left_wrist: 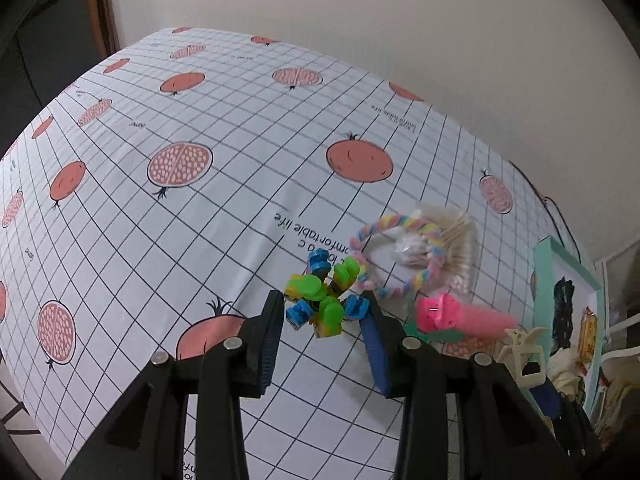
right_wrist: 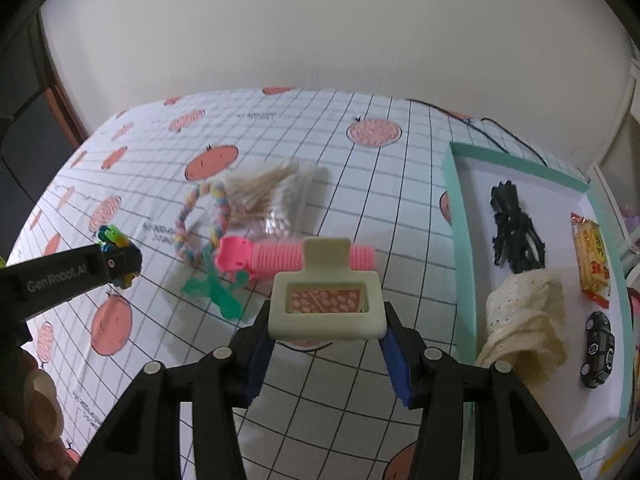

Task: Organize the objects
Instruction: 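Close the left tool on the colourful beaded toy, then carry the beaded toy and claw clip over the teal box with both tools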

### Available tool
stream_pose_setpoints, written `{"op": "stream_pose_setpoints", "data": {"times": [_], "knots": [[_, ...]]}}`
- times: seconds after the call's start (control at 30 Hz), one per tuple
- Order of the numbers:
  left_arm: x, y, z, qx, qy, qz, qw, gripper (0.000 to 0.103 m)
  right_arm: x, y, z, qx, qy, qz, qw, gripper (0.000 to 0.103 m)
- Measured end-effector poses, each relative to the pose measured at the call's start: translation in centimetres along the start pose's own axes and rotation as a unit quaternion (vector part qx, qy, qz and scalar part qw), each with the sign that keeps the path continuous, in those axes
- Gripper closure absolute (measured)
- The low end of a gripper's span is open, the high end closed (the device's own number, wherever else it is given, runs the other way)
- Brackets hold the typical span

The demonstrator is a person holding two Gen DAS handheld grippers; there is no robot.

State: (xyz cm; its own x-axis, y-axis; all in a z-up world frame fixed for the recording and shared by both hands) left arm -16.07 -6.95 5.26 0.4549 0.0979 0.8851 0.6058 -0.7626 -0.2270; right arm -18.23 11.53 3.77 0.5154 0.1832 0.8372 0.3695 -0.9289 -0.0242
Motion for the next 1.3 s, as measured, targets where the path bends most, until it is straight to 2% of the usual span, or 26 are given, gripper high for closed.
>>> {"op": "stream_pose_setpoints", "data": {"times": [0.37, 0.73, 1.0, 1.3], "knots": [[2.6, -2.6, 0.1, -0.019, -0.024, 0.048, 0.9984, 0.063, 2.6, -2.1, -0.3, -0.024, -0.033, 0.011, 0.999, 0.05], [5.3, -7.0, 1.7, -0.056, -0.041, 0.108, 0.9918, 0.063, 5.5, -6.4, 0.1, -0.06, -0.056, 0.046, 0.996, 0.05], [5.8, -10.8, 3.9, -0.104, -0.026, 0.144, 0.9837, 0.063, 6.9, -10.0, 1.1, -0.085, -0.054, 0.084, 0.991, 0.05], [5.4, -14.3, 6.5, -0.156, 0.011, 0.184, 0.9705, 0.063, 7.1, -14.1, 2.9, -0.135, -0.036, 0.114, 0.984, 0.05]]}}
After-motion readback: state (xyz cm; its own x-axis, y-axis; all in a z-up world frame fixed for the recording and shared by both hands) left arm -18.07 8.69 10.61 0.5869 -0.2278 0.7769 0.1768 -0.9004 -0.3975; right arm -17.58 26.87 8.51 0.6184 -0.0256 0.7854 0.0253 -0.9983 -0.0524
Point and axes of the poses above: each gripper's, at about its wrist camera, not at the fingertips, and x roughly against the way its jaws point, y to its left, z to its underside, the point moved 1 cm from there along -x, roughly the way its jaws point, and after that the axes turned 8 degrees about x, right-handed, at the moved point
